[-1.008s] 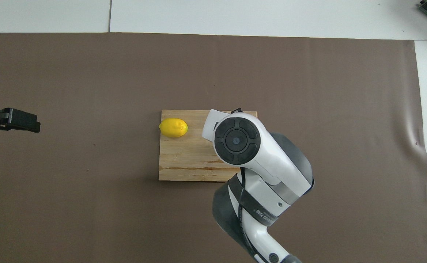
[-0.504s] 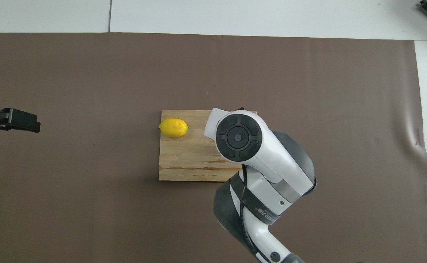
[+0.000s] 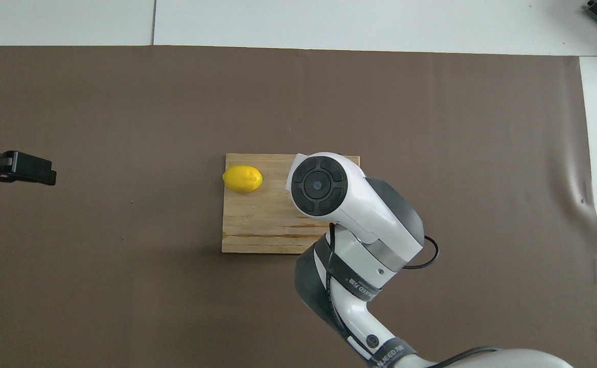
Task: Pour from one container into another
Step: 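Tilt the white cup over the jigger with the right gripper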
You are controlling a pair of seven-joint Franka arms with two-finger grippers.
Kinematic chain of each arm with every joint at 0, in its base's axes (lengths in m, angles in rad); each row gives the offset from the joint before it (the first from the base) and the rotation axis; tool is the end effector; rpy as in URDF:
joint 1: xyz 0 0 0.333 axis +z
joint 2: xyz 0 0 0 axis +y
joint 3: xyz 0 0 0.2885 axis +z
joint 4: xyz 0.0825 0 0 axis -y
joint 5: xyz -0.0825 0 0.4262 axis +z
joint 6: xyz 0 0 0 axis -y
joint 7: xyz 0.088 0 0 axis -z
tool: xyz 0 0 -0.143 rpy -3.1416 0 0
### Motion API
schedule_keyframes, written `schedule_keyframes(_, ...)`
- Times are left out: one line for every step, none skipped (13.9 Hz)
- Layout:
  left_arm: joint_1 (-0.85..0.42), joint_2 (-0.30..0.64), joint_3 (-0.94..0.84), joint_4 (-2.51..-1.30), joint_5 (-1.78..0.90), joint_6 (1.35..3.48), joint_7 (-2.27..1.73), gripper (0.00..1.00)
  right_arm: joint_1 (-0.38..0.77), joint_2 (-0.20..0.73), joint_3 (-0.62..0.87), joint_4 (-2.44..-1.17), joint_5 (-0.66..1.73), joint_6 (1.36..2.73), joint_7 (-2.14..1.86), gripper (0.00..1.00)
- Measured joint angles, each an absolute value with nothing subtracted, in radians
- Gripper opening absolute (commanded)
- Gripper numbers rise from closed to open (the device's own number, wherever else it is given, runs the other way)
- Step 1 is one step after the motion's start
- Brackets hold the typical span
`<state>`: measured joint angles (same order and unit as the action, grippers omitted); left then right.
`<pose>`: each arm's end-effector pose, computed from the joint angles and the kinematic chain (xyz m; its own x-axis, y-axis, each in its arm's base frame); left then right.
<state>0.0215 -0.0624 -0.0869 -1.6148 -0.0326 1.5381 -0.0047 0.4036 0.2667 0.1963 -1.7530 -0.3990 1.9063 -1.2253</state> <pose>0.5733 -0.0435 0.5721 0.9980 -0.0615 -0.0147 -0.0611 -0.9978 0.0271 0.5623 0.3291 0.3354 -0.3731 0.8681 -0.3274 0.9207 0.3900 -0.0149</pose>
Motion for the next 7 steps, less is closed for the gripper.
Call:
schedule_keyframes(0.021,-0.062,-0.087,-1.615,-0.033,1.538,-0.005,1.00,0.407,0.269,0.197,-1.750,-0.412,1.896,-1.223,0.00)
schedule_keyframes(0.021,-0.062,-0.087,-1.615,-0.033,1.538,-0.005,1.00,0.416,0.269,0.198,-1.748,-0.423,1.886,-1.219,0.00)
schedule_keyframes(0.021,-0.062,-0.087,-1.615,-0.033,1.538,-0.005,1.00,0.426,0.269,0.198,-1.745,-0.432,1.880,-1.209,0.00)
schedule_keyframes(0.021,-0.062,-0.087,-1.615,-0.033,1.538,-0.005,1.00,0.434,0.269,0.199,-1.742,-0.437,1.877,-1.197,0.00)
schedule_keyframes(0.021,-0.062,-0.087,-1.615,-0.033,1.538,-0.005,1.00,0.440,0.269,0.199,-1.740,-0.442,1.876,-1.184,0.00)
schedule_keyframes(0.021,-0.062,-0.087,-1.615,-0.033,1.538,-0.005,1.00,0.443,0.269,0.199,-1.738,-0.455,1.875,-1.169,0.00)
schedule_keyframes(0.021,-0.062,-0.087,-1.615,-0.033,1.538,-0.005,1.00,0.444,0.269,0.199,-1.736,-0.470,1.874,-1.155,0.00)
